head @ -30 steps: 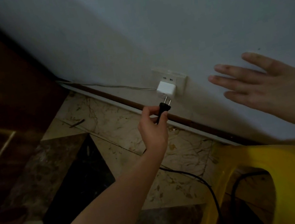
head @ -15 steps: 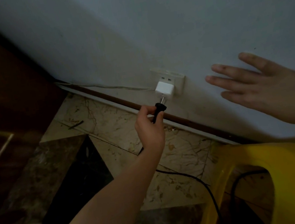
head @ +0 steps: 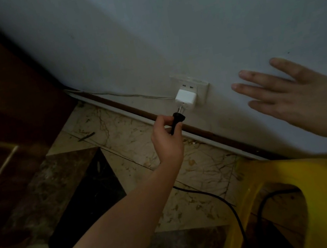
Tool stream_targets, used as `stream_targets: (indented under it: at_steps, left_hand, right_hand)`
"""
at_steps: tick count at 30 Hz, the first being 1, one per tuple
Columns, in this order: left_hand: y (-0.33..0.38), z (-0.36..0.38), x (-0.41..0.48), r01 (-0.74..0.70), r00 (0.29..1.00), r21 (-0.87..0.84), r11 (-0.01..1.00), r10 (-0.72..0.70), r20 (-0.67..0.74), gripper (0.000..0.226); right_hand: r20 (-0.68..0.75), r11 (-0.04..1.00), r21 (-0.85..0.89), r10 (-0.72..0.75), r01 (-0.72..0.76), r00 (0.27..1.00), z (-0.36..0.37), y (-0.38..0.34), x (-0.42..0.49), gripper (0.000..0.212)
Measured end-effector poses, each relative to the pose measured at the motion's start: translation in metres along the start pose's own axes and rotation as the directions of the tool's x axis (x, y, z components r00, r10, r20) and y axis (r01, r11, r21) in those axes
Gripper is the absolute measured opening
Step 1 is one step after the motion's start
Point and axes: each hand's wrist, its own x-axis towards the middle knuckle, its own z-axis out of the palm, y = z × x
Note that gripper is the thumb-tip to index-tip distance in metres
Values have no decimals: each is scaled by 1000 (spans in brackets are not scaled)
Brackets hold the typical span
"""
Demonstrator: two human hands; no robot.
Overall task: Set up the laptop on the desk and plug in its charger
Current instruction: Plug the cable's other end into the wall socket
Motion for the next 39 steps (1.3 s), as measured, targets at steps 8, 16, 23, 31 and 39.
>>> stream_targets:
  at_steps: [8, 16, 23, 31, 39]
  left_hand:
    - [-2, -2, 4, -3, 1000, 18, 1000, 2, 21, 12]
    - [-4, -4, 3, -64, 998, 39, 997, 63, 29, 9]
    - [0, -3, -2, -65, 996, 61, 996, 62, 59, 10]
    - [0, -6, 4, -50, 998, 89, 995, 45, 52, 10]
    - [-3, -1, 5, 48, 997, 12, 999, -49, 54, 16]
  right_hand:
    - [43, 999, -38, 12, -11, 999, 2, 0, 1, 66]
    - [87, 999, -35, 4, 0, 996, 1, 1, 3, 68]
    - [32, 999, -45, 1, 1, 999, 1, -1, 1, 70]
    - [51, 999, -34, -10, 11, 999, 2, 0, 1, 76]
    - [40, 1000, -9, -8, 8, 999, 1, -2, 1, 74]
